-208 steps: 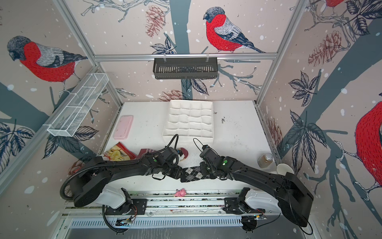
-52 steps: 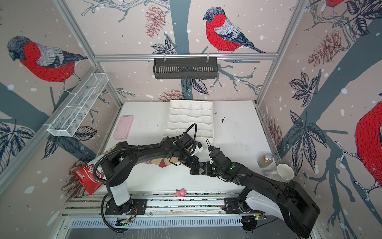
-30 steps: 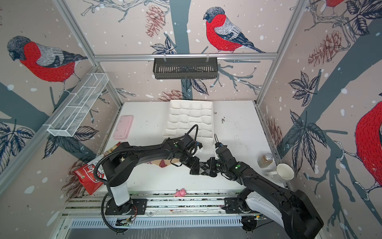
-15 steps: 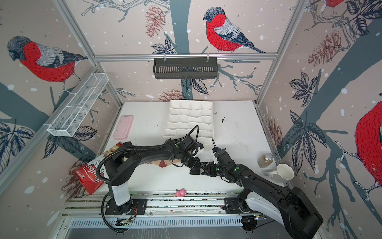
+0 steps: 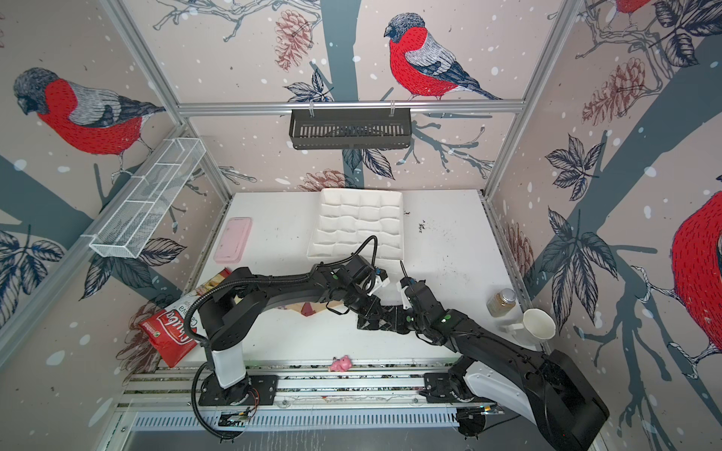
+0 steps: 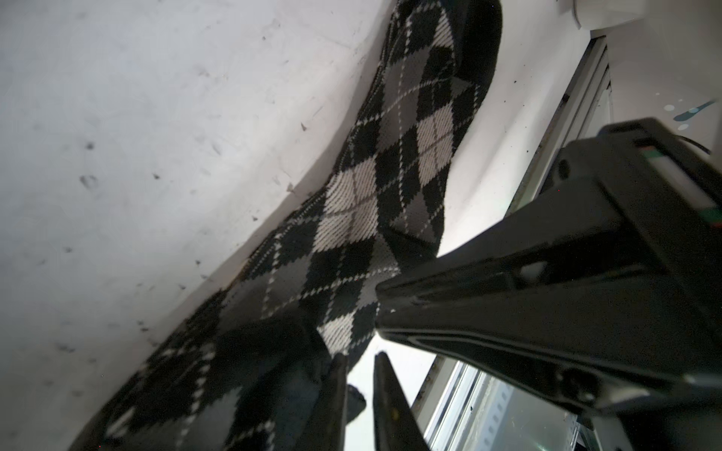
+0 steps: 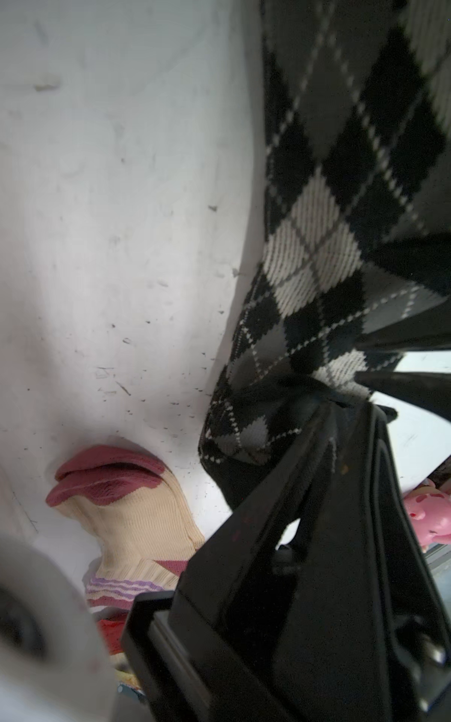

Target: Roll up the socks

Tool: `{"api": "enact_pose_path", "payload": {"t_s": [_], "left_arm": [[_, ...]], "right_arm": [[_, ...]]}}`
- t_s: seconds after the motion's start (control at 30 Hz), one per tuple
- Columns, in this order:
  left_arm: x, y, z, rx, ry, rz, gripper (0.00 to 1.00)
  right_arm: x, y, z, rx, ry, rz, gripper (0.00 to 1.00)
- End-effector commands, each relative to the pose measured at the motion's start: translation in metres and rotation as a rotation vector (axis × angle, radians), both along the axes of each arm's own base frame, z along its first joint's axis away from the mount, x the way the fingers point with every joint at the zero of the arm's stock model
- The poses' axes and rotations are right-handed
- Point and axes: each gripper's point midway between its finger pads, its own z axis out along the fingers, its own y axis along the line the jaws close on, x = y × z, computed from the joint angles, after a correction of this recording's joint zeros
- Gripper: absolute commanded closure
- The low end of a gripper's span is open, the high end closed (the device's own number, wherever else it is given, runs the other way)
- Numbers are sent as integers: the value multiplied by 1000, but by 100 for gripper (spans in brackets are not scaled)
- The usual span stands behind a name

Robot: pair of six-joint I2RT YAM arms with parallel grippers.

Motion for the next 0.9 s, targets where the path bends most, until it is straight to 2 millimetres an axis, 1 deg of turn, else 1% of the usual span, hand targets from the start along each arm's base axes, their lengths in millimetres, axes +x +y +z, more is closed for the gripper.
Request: {"api": "enact_pose_path", "payload": {"t_s": [0.0,0.07,0.1,0.17,0.2,0.23,0.3,0.4,0.5,0.57,0.63,0.77,0.87], "left_arm": [[7,-12,29,-75,-43,-3,83],[15,-6,40,-54,-86,12,86],[19,1,41,-28,-103,24,88],[30,24,37,41,-135,85,93],[33,36,32,65,-128,112,93],[36,48,31,74,-123,143,93],[34,70,23,100,-108,190,88],[24,91,12,134,-86,225,81],[13,103,-1,151,-59,249,78],[9,108,-10,153,-44,268,78],[7,108,-15,141,-35,280,76],[8,116,-25,168,-45,308,74],[11,116,-29,173,-59,317,74]], "right_arm": [[6,3,6,14,-20,-8,86],[6,4,6,14,-15,-3,86],[6,5,7,16,-16,-2,86],[5,7,9,24,-21,7,86],[5,8,11,26,-24,11,86],[5,9,12,27,-26,16,86],[4,11,14,28,-29,24,85],[3,13,16,20,-31,37,82],[2,18,20,-3,-40,54,77],[1,21,21,-21,-42,61,76],[1,24,21,-33,-41,64,76],[-1,26,18,-48,-33,68,75],[-2,28,15,-54,-26,76,75]]}}
